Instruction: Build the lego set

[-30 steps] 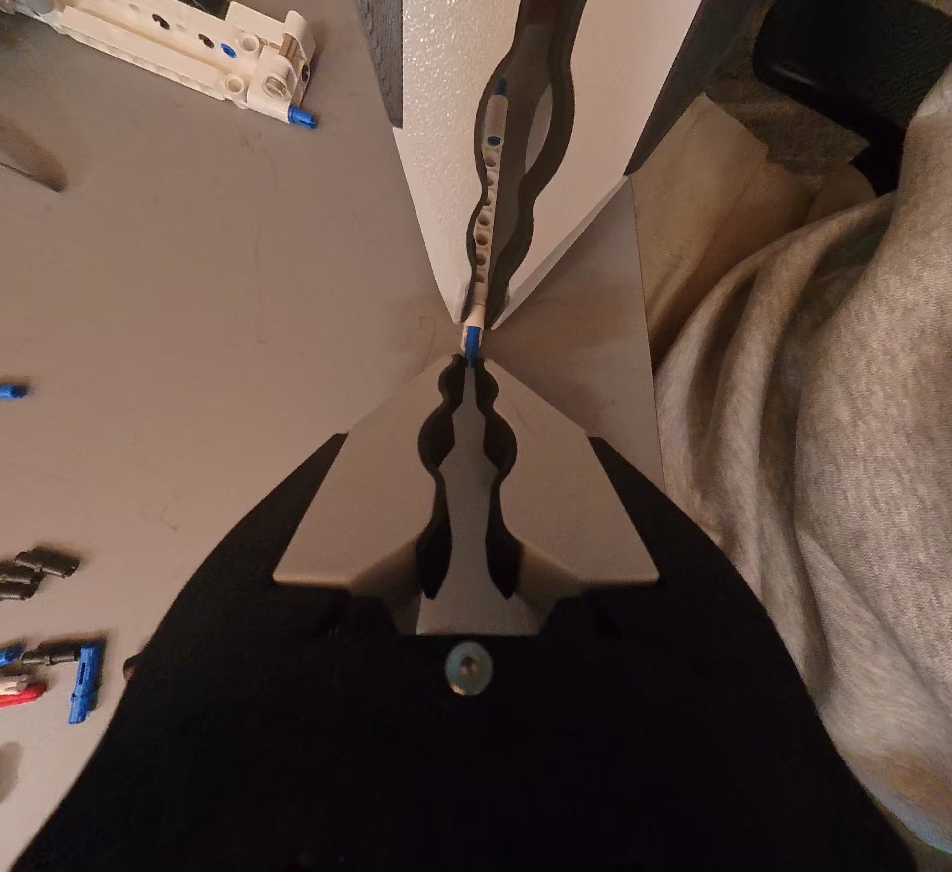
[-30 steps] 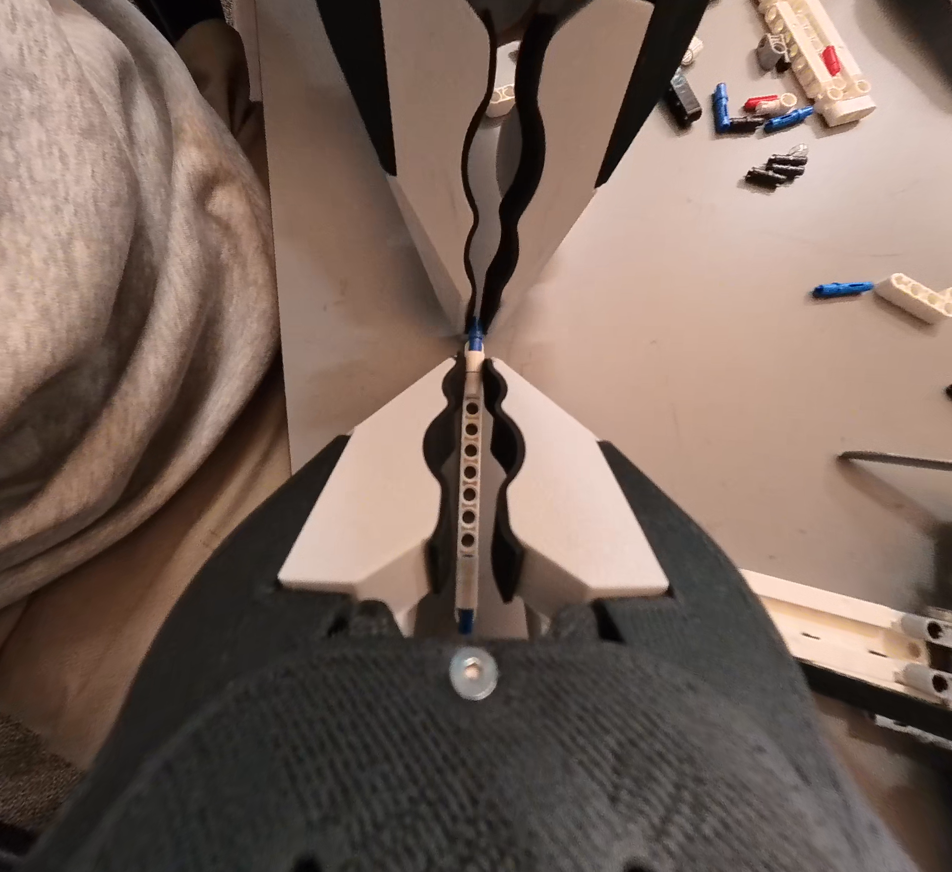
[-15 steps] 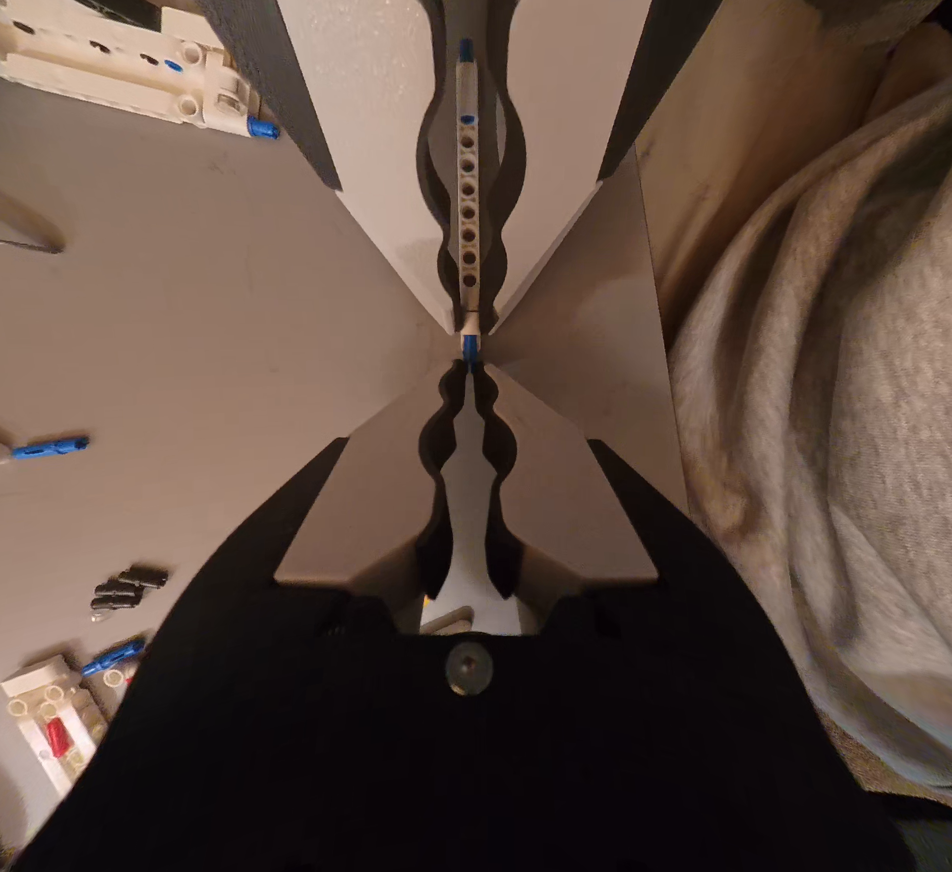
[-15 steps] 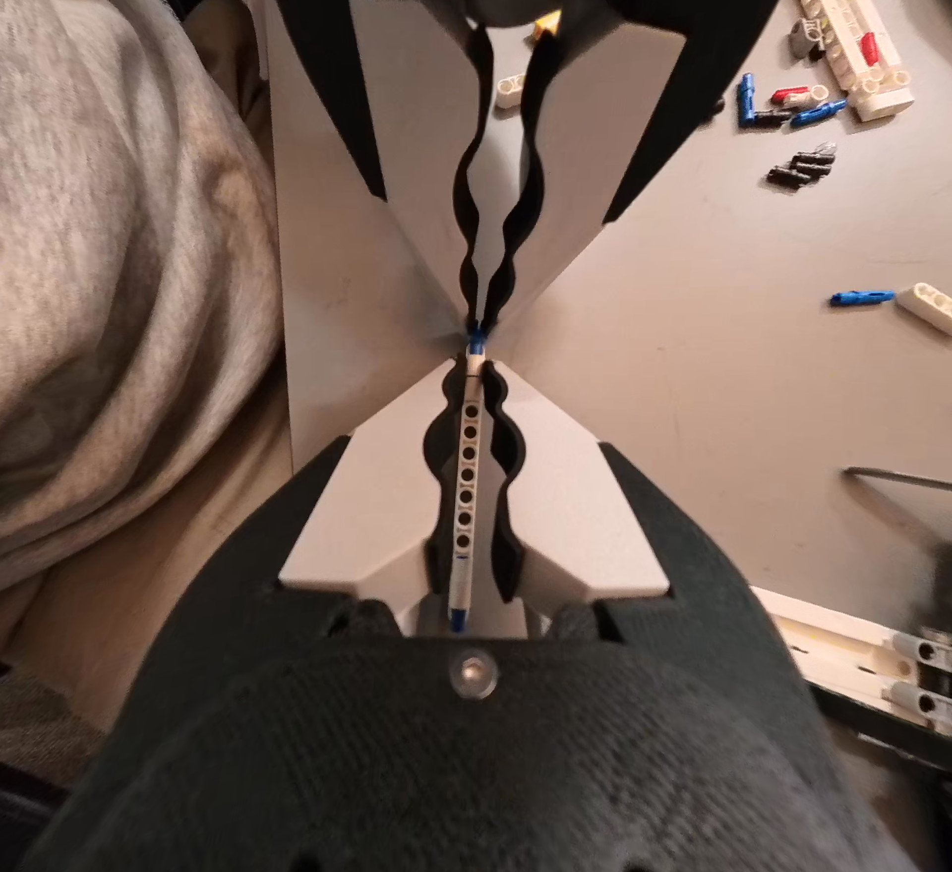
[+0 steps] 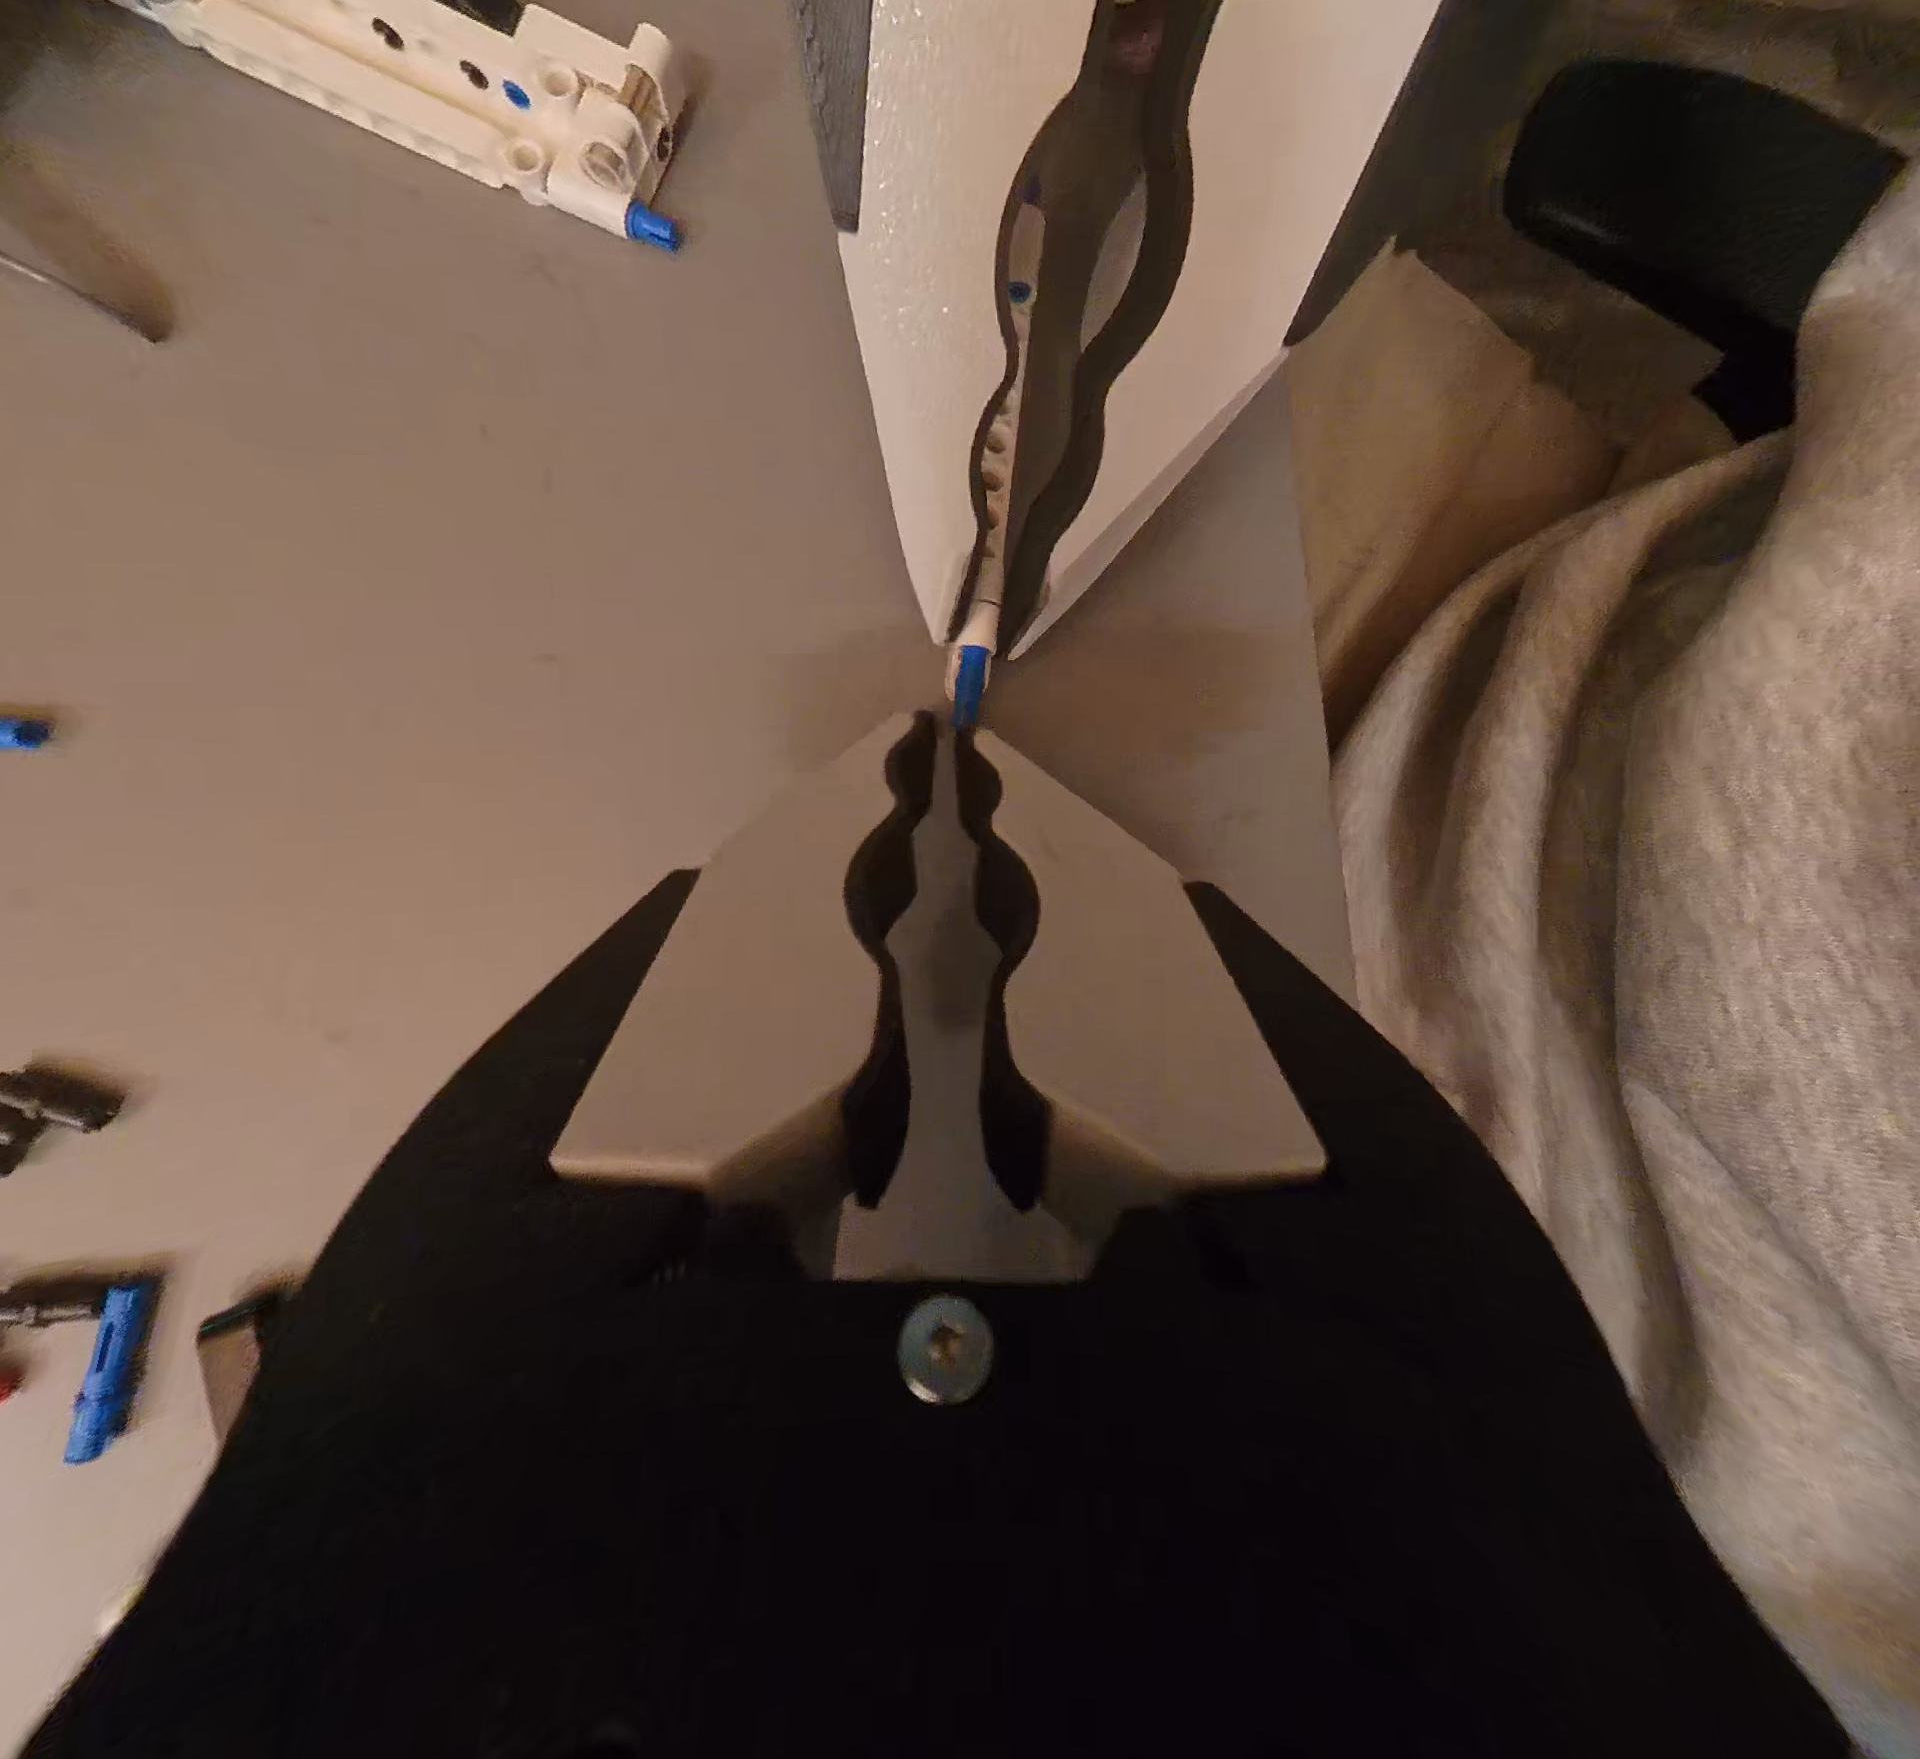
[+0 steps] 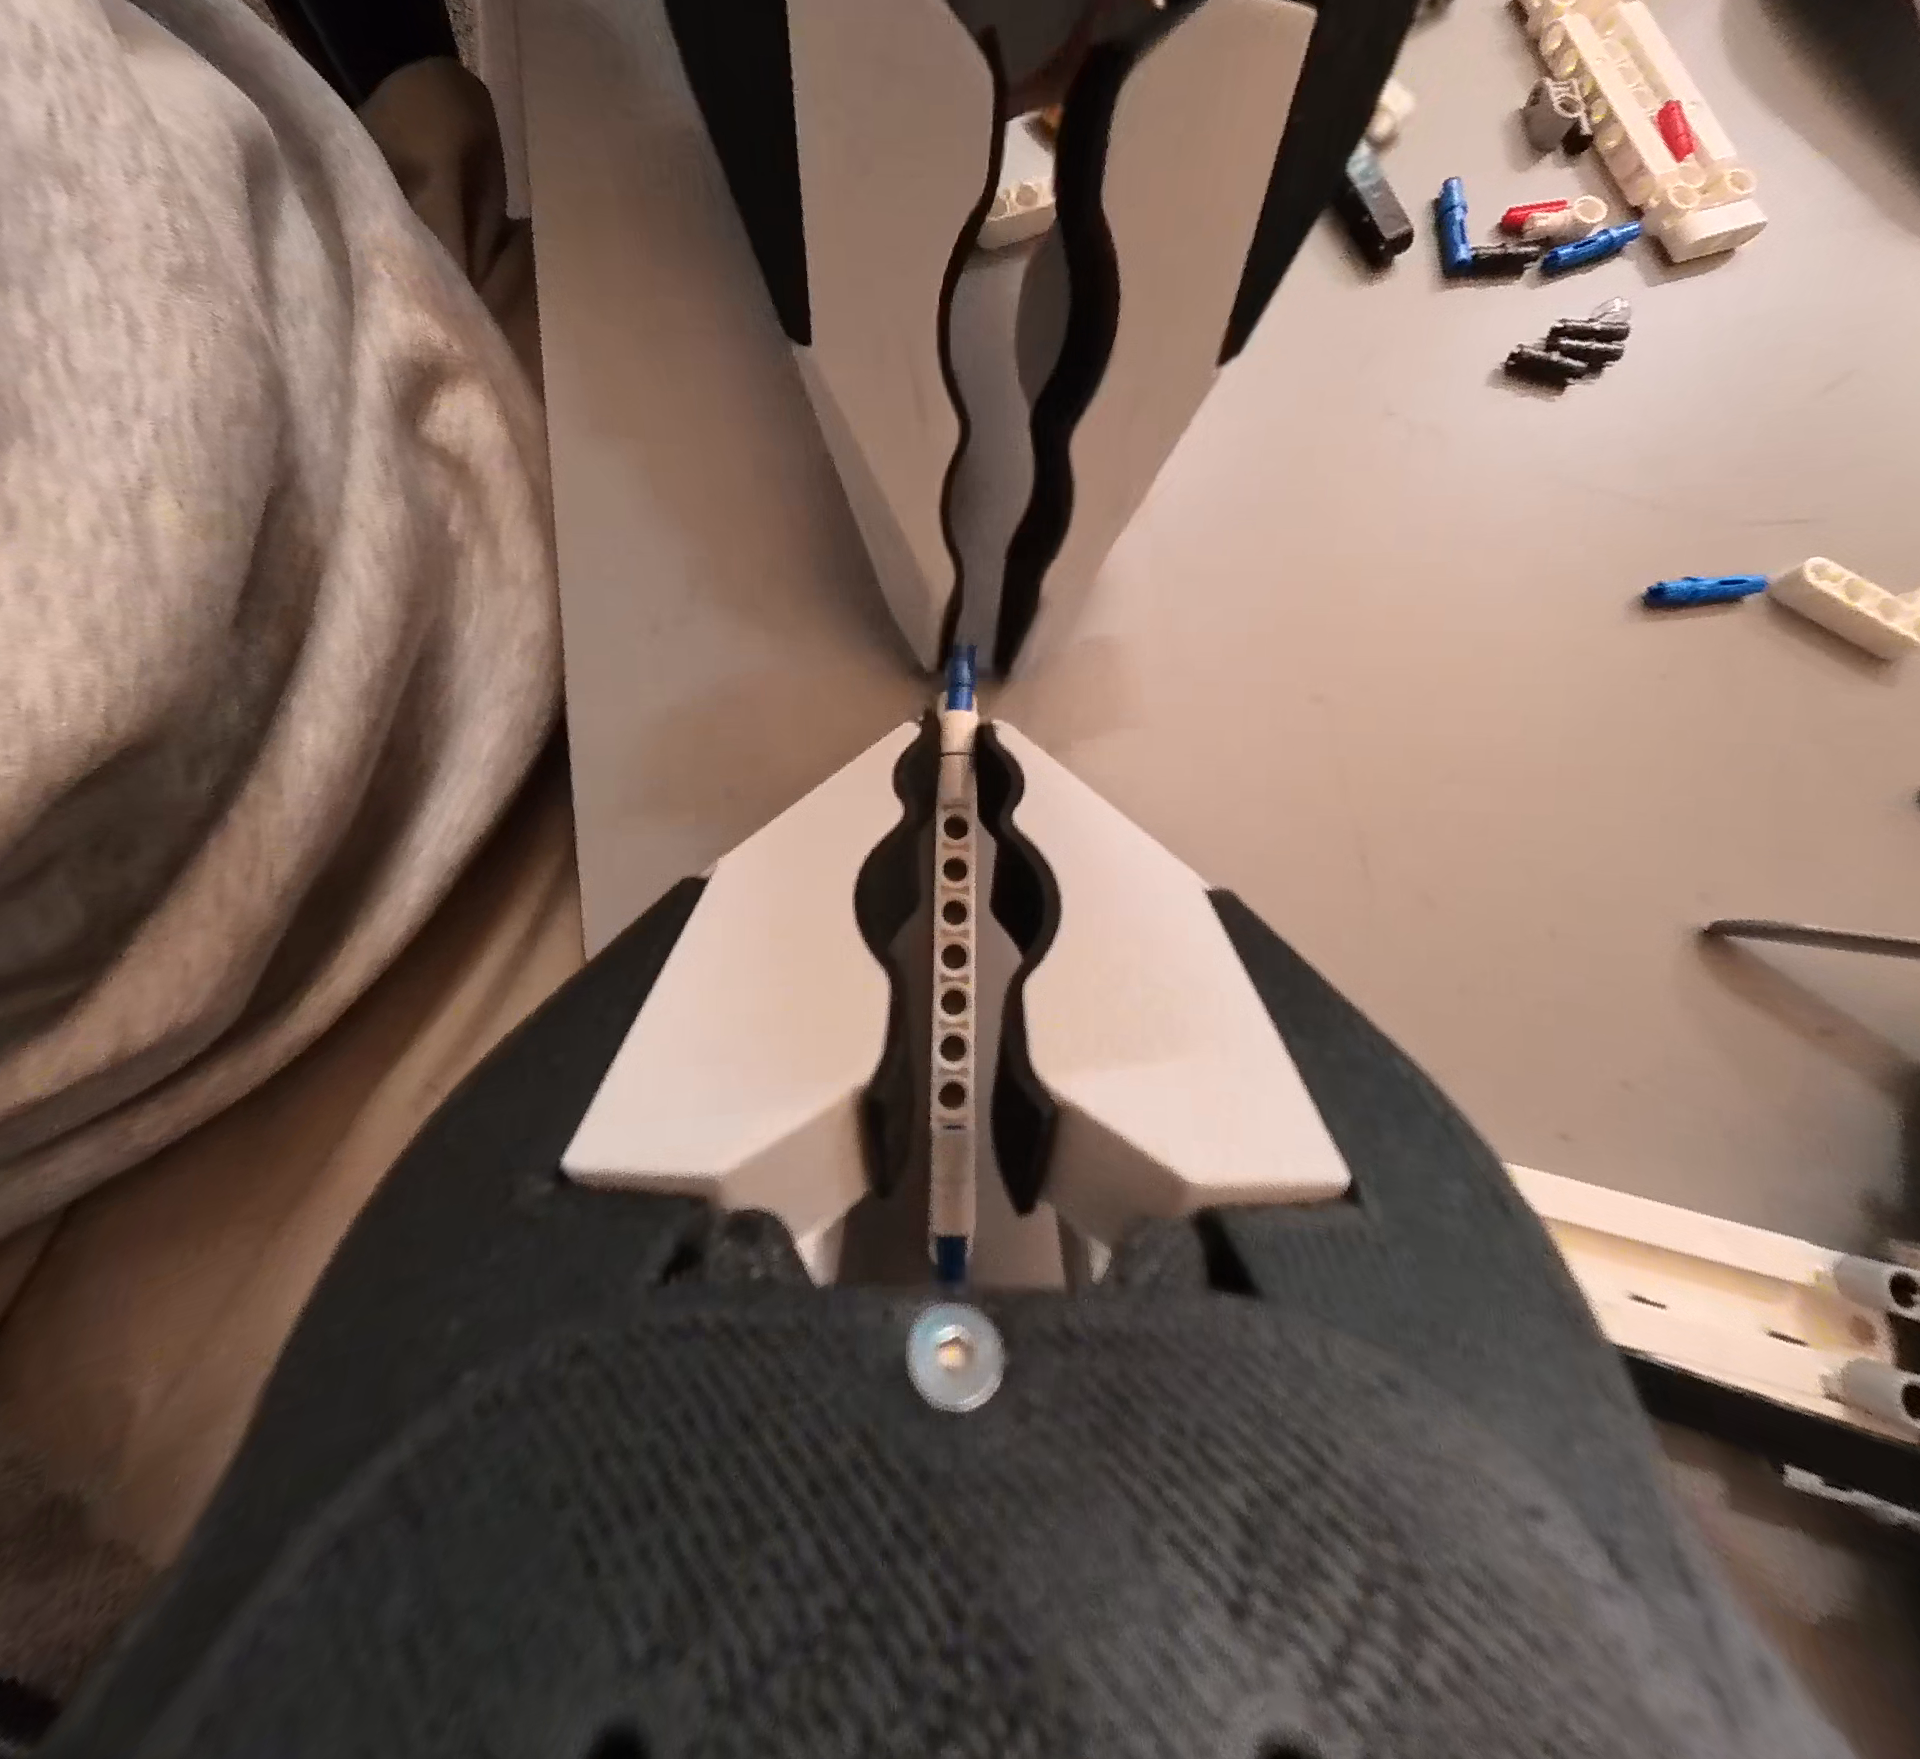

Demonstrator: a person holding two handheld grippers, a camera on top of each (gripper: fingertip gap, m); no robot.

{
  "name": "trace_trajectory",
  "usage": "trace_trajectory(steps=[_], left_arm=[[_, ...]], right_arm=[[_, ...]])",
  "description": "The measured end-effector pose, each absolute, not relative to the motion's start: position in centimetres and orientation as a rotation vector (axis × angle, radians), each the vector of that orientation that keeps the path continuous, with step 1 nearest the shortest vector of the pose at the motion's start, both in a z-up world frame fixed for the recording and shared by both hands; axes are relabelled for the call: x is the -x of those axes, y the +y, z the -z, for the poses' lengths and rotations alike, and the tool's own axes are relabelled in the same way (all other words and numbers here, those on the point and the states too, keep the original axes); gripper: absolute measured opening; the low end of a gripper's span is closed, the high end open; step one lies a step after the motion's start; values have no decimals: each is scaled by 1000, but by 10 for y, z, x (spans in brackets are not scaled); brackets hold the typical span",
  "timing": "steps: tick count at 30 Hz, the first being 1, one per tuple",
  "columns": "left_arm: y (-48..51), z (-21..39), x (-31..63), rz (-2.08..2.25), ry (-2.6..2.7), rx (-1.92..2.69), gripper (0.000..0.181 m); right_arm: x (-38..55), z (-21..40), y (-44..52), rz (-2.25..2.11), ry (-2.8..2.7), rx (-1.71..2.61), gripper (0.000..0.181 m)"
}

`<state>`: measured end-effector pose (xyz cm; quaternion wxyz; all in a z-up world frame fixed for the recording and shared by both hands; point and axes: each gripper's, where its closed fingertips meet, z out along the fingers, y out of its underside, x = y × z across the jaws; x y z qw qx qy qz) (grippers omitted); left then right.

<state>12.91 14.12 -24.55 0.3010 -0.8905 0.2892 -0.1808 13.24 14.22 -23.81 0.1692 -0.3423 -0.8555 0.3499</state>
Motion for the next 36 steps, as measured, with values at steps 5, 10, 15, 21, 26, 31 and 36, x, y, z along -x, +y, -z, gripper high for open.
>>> trace_trajectory(steps=[5, 10, 15, 21, 26, 31, 36], left_arm=[[140, 245, -130, 550, 723, 2339, 0], [140, 245, -131, 588, 669, 2396, 0], [140, 246, -130, 449, 730, 2442, 0], [140, 245, -130, 467, 697, 2471, 0], [140, 246, -130, 450, 701, 2491, 0], [144, 245, -128, 447, 684, 2476, 0], [144, 246, -128, 429, 691, 2468, 0]], right_arm=[[-132, 238, 142, -1004, -2443, 973, 6], [-132, 238, 142, -1021, -2435, 992, 6], [-133, 238, 141, -1004, -2451, 987, 6], [-133, 237, 141, -994, -2448, 983, 6], [-133, 237, 142, -999, -2442, 992, 6], [-130, 237, 146, -975, -2374, 1014, 6], [-138, 234, 153, -995, -2332, 1061, 20]])
